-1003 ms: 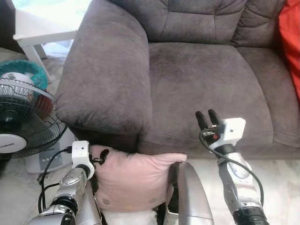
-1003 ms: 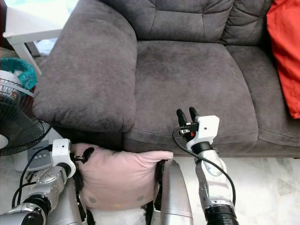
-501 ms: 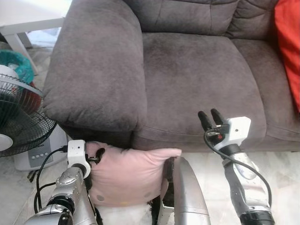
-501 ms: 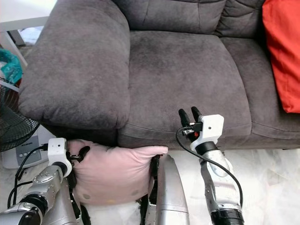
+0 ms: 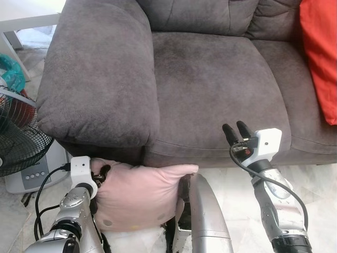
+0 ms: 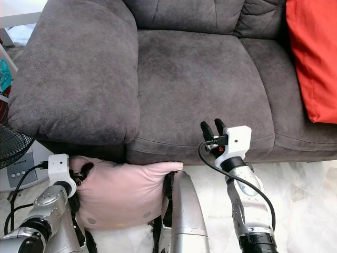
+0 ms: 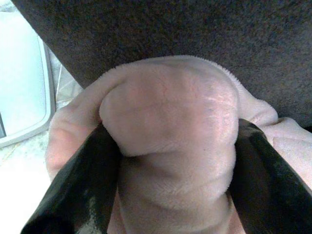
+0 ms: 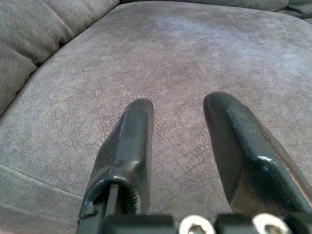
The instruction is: Move the pillow to the sofa from floor
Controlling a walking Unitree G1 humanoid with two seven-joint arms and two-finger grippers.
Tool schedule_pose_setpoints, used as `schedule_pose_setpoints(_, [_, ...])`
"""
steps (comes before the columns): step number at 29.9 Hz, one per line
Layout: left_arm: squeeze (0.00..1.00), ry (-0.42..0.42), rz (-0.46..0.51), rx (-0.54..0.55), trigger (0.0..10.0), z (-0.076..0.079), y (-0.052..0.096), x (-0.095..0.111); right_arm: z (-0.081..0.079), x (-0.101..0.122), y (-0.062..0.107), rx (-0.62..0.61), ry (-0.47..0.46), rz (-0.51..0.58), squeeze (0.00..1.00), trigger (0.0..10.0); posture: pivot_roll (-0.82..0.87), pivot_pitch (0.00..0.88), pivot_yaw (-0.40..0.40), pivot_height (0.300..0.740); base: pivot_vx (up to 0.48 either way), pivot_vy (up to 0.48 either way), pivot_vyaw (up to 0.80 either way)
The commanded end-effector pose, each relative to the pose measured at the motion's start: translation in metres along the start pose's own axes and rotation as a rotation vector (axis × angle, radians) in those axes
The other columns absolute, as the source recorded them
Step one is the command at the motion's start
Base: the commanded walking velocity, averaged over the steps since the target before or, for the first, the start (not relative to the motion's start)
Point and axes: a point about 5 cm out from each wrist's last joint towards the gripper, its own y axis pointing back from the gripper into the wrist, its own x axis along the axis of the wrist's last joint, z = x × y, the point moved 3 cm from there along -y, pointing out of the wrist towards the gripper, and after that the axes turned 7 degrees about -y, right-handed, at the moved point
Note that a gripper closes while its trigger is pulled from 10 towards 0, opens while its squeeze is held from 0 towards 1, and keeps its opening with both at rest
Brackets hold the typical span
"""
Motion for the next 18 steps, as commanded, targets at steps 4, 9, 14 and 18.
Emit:
schedule_pose_setpoints(4, [0.00, 0.002, -0.043, 0.009, 0.0, 0.0001, 0.0041, -0.0135, 0.0033, -0.0002, 0.0011, -0.015, 0.005, -0.004, 0.00, 10.0, 0.01, 0.236, -0.218, 0.476, 0.000, 0.000, 0.00])
schedule_pose_setpoints(9, [0.00, -0.017, -0.043, -0.002, 0.0, 0.0021, 0.0034, -0.0126, 0.0017, -0.0012, 0.0008, -0.017, -0.002, -0.003, 0.00, 10.0, 0.01, 0.234, -0.207, 0.476, 0.000, 0.000, 0.00])
schedule_pose_setpoints(14, [0.00, -0.027, -0.042, -0.011, 0.0, 0.0037, 0.0029, -0.0115, 0.0027, -0.0027, 0.0019, -0.028, -0.007, -0.001, 0.00, 10.0, 0.01, 0.232, -0.195, 0.476, 0.000, 0.000, 0.00])
schedule_pose_setpoints(18, [0.00, -0.035, -0.037, -0.023, 0.0, 0.0068, 0.0025, -0.0107, 0.0017, -0.0048, 0.0019, -0.031, -0.011, -0.003, 0.00, 10.0, 0.02, 0.230, -0.191, 0.476, 0.000, 0.000, 0.00])
